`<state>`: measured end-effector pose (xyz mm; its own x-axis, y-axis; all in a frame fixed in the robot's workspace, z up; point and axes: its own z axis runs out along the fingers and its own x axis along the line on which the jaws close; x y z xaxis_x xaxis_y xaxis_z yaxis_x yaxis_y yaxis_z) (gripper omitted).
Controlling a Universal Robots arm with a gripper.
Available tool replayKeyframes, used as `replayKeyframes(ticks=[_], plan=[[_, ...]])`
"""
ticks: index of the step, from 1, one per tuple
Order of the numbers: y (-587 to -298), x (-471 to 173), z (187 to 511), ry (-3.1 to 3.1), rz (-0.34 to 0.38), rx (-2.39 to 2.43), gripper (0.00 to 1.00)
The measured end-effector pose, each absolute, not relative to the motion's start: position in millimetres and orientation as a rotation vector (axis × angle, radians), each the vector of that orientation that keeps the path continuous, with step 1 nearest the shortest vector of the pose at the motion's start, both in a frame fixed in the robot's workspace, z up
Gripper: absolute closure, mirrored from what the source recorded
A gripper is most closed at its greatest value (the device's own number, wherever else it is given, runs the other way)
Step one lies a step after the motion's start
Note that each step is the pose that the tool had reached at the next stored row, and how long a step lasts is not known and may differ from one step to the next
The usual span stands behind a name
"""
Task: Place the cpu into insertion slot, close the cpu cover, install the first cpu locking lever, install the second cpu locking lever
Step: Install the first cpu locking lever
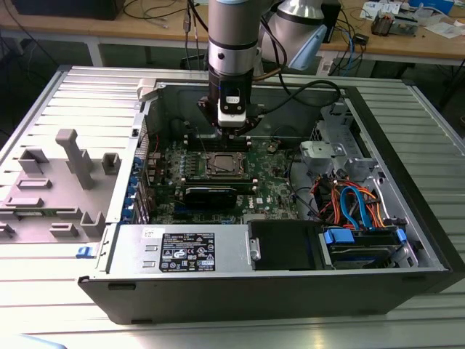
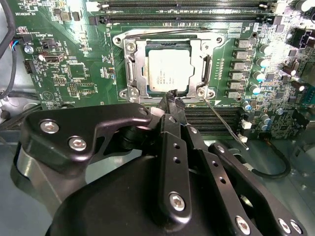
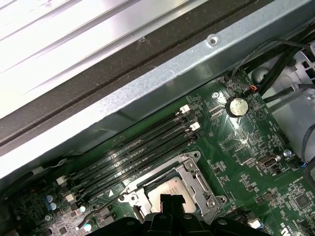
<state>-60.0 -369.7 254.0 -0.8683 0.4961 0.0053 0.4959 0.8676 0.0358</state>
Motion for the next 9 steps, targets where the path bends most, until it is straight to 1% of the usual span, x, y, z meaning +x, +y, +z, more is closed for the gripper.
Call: replayKeyframes(ticks=[9], plan=[[-369.7,-60.0,254.0,3.04,0.066,0.782,0.89]])
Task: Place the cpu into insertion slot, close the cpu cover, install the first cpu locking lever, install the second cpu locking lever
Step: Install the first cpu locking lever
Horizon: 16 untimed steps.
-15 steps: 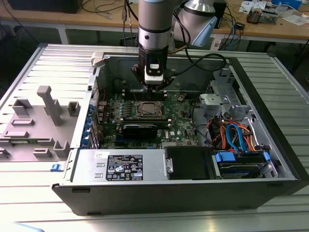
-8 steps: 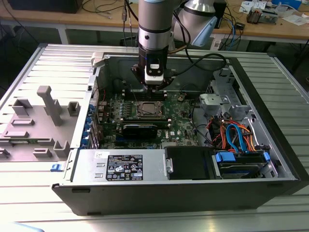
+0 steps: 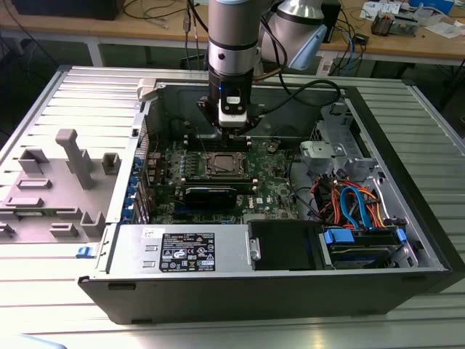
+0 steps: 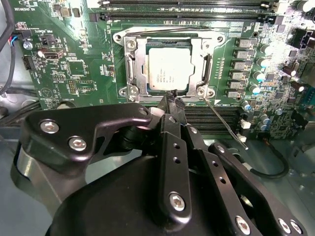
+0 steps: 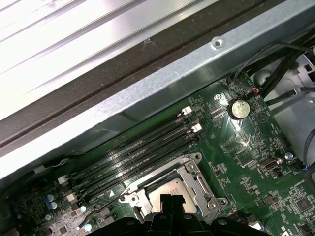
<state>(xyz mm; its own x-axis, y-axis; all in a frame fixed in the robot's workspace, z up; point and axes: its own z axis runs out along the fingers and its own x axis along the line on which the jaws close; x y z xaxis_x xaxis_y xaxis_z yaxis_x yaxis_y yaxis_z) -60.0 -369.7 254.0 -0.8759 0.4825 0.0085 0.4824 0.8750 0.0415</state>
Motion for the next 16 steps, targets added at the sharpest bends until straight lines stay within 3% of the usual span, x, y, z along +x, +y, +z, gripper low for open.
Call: replayKeyframes(ticks=[16], plan=[[-369.7,-60.0,253.9,3.05,0.08,0.75,0.89]])
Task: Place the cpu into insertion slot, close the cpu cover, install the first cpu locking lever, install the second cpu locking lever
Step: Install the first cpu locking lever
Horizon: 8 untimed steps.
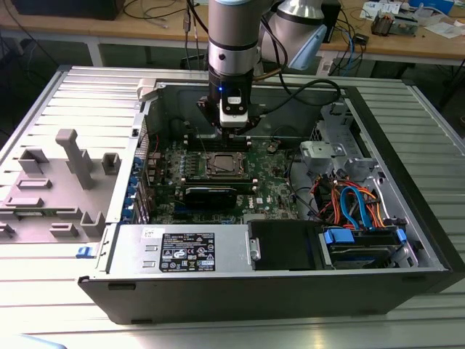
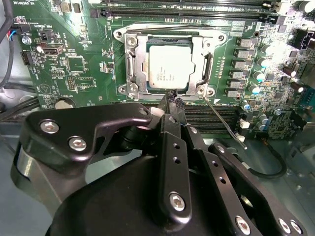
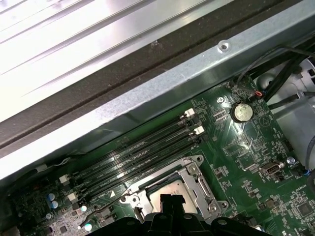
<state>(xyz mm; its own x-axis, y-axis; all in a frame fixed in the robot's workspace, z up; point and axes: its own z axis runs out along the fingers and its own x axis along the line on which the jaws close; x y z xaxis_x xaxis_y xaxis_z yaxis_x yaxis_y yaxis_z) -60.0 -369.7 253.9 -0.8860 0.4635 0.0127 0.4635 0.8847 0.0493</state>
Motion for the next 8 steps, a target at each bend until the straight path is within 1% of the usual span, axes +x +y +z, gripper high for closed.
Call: replayKeyframes(ticks=[8], plan=[[-369.7,-60.0,254.0,-3.051,-0.087,-0.736,0.89]])
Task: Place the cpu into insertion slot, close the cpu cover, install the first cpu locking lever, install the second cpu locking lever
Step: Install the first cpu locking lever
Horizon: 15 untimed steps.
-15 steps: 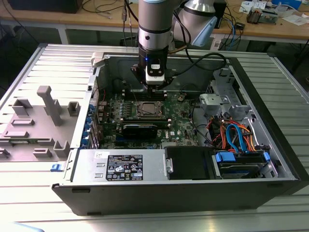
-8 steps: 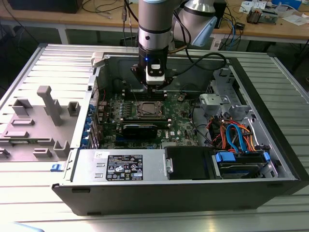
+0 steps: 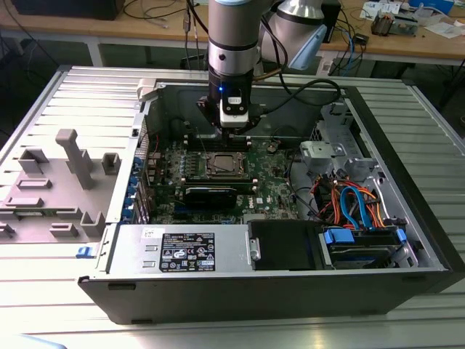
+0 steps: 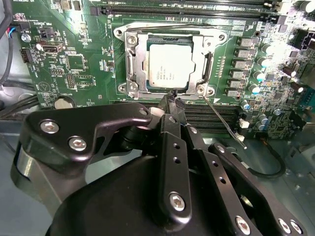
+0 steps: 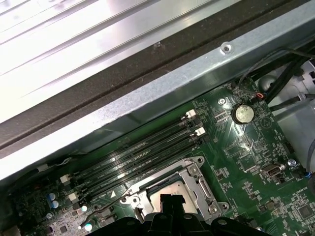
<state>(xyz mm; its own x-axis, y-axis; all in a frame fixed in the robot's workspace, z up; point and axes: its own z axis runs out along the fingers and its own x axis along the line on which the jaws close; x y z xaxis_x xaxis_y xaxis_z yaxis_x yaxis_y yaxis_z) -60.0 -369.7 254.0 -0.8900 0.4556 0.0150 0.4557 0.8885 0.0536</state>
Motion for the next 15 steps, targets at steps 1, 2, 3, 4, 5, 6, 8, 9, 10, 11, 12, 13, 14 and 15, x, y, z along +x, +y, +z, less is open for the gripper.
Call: replayKeyframes(ticks=[1,2,3,4,5,6,8,9,10,11,12,13,14,15], plan=[[-369.7,-60.0,254.0,-3.051,-0.088,-0.735,0.89],[-369.7,-60.0,253.9,-3.051,-0.089,-0.733,0.89],[-369.7,-60.0,254.0,-3.051,-0.09,-0.731,0.89],[-369.7,-60.0,253.9,-3.052,-0.09,-0.73,0.89],[-369.7,-60.0,253.9,-3.052,-0.091,-0.728,0.89],[-369.7,-60.0,254.0,-3.052,-0.091,-0.727,0.89],[-369.7,-60.0,254.0,-3.053,-0.093,-0.72,0.89],[-369.7,-60.0,254.0,-3.054,-0.094,-0.718,0.89],[-369.7,-60.0,254.0,-3.054,-0.095,-0.716,0.89],[-369.7,-60.0,254.0,-3.054,-0.096,-0.715,0.89],[-369.7,-60.0,253.9,-3.054,-0.097,-0.713,0.89],[-369.7,-60.0,253.9,-3.054,-0.098,-0.711,0.89],[-369.7,-60.0,254.0,-3.055,-0.1,-0.708,0.89],[-369.7,-60.0,253.9,-3.055,-0.101,-0.705,0.89]])
